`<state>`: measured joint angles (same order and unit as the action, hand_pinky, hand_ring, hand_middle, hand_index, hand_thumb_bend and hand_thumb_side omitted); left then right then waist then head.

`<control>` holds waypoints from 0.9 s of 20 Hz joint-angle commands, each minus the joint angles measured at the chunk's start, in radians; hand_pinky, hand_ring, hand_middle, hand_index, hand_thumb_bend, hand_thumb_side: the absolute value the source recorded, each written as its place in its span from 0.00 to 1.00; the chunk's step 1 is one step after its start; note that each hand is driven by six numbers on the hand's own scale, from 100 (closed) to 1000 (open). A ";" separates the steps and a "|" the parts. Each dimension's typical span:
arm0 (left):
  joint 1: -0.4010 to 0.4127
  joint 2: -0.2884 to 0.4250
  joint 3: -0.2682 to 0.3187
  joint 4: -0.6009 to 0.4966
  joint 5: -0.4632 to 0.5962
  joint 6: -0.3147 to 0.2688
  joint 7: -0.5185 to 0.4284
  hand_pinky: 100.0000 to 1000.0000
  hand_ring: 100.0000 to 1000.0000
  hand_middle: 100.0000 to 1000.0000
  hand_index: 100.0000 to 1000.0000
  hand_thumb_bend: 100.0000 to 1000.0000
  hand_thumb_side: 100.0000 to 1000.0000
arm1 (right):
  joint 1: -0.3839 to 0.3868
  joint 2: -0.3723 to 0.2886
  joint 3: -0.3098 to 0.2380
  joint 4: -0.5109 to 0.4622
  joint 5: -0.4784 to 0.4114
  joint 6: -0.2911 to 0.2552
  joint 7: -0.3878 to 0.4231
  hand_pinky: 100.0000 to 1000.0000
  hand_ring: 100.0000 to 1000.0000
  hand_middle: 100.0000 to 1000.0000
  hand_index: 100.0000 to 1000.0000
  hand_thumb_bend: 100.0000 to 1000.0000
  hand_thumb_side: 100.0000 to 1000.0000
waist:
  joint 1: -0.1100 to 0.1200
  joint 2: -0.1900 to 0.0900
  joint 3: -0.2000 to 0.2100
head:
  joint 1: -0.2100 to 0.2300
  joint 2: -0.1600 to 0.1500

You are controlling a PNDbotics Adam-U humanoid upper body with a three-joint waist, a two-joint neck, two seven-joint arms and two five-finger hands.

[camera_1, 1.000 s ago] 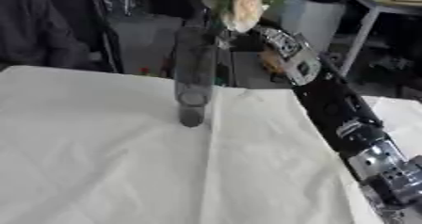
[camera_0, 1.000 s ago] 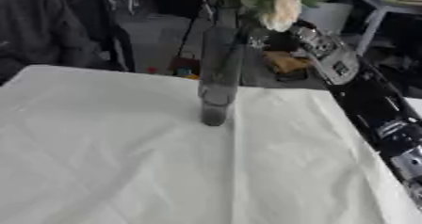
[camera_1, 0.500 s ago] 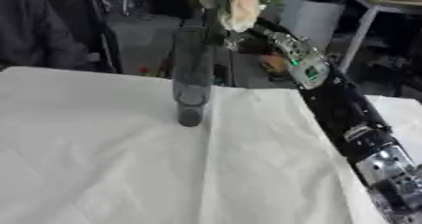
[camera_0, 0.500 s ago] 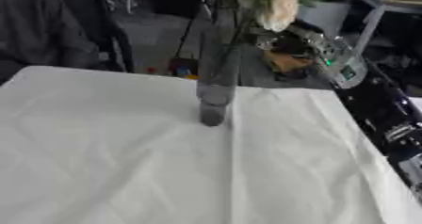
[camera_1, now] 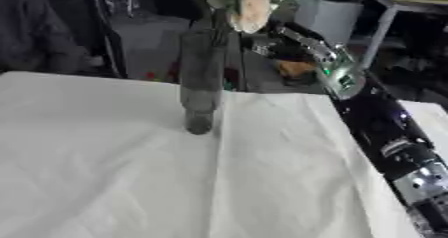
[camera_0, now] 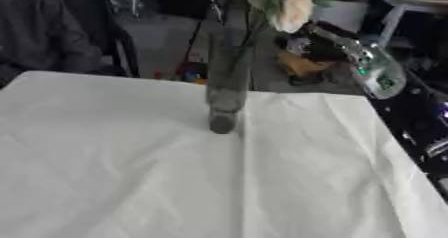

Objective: Arrange flowers into the vase.

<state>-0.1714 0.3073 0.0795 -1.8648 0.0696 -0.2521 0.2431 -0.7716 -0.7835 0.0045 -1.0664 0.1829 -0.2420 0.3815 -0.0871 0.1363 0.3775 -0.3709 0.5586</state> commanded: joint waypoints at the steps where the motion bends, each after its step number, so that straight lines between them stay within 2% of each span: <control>1: -0.003 0.008 0.013 -0.014 -0.005 -0.002 0.007 0.65 0.58 0.58 0.79 0.32 0.07 | 0.000 -0.056 -0.021 -0.034 -0.031 0.004 -0.008 1.00 1.00 0.94 0.96 0.34 0.78 | 0.008 -0.014 -0.007 | 0.004 0.003; 10: 0.002 0.007 0.030 -0.016 -0.016 -0.001 0.026 0.65 0.58 0.58 0.79 0.31 0.07 | 0.096 -0.094 -0.047 -0.128 -0.095 0.011 -0.026 1.00 1.00 0.92 0.95 0.32 0.77 | 0.013 -0.009 -0.050 | 0.032 0.005; 18: 0.003 0.015 0.060 -0.019 -0.046 0.007 0.059 0.65 0.58 0.58 0.79 0.31 0.08 | 0.245 -0.122 -0.090 -0.300 -0.196 0.028 -0.065 1.00 1.00 0.90 0.94 0.27 0.76 | 0.020 -0.003 -0.096 | 0.077 0.009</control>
<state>-0.1639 0.3073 0.1259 -1.8649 0.0329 -0.2454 0.2933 -0.5179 -0.8540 -0.0628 -1.3220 0.0103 -0.2157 0.3276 -0.0719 0.1427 0.2804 -0.3026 0.5617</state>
